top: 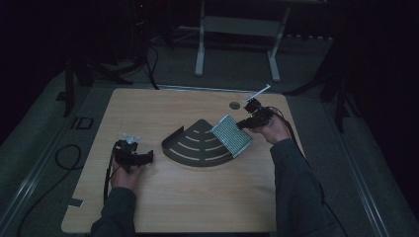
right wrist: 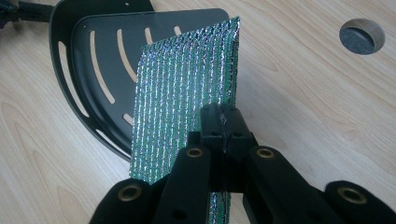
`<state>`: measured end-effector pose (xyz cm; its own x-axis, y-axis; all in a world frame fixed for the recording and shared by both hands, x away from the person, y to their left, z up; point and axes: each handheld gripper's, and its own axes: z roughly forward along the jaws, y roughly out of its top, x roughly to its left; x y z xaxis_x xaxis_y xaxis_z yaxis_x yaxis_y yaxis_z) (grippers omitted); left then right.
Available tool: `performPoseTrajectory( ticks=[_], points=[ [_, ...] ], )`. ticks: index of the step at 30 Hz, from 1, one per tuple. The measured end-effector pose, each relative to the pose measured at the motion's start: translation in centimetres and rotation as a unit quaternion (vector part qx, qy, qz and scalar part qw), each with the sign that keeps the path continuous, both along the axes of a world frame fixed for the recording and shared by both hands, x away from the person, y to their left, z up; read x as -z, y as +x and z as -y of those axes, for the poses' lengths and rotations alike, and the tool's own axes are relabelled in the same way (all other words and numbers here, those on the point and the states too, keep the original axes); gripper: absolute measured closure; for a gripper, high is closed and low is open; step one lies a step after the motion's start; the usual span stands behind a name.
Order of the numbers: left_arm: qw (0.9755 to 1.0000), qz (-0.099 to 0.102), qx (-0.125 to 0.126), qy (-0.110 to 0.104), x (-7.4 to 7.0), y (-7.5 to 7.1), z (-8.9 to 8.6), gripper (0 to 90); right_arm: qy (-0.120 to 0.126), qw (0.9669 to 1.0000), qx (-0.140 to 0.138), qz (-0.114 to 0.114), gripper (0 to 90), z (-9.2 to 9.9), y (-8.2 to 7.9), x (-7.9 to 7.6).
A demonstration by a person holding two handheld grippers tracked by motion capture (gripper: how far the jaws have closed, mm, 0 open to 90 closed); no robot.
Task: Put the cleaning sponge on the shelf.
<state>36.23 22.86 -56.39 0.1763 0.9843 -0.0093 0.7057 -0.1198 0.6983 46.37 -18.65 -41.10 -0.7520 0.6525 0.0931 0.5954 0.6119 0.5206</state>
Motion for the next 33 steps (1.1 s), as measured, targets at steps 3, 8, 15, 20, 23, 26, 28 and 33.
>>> performPoseTrajectory(
  ticks=[3,8,15,20,23,26,28,33],
  points=[
    [1.0,0.0,0.0,0.0,0.0,0.0,0.0,8.0,0.001,1.0,0.001,0.0,89.8,-0.1,0.2,0.1],
    [1.0,0.0,0.0,0.0,0.0,0.0,0.0,8.0,0.005,1.0,0.001,-0.001,89.9,-0.2,0.4,0.3],
    [1.0,0.0,0.0,0.0,0.0,0.0,0.0,8.0,0.007,1.0,-0.002,-0.002,89.8,-0.5,0.7,0.6],
    [1.0,0.0,0.0,0.0,0.0,0.0,0.0,8.0,0.005,0.9999,-0.009,-0.003,89.8,-1.0,1.0,0.8],
    [1.0,0.0,0.0,0.0,0.0,0.0,0.0,8.0,0.004,1.0,-0.009,-0.003,89.8,-1.1,1.1,0.8],
    [1.0,0.0,0.0,0.0,0.0,0.0,0.0,8.0,0.006,0.9999,-0.011,-0.004,89.9,-1.4,1.2,0.9],
    [1.0,0.0,0.0,0.0,0.0,0.0,0.0,8.0,0.007,0.9999,-0.012,-0.004,89.8,-1.5,1.3,1.0],
    [1.0,0.0,0.0,0.0,0.0,0.0,0.0,8.0,0.008,0.9999,-0.01,-0.006,89.8,-1.8,1.5,1.3]
  ],
)
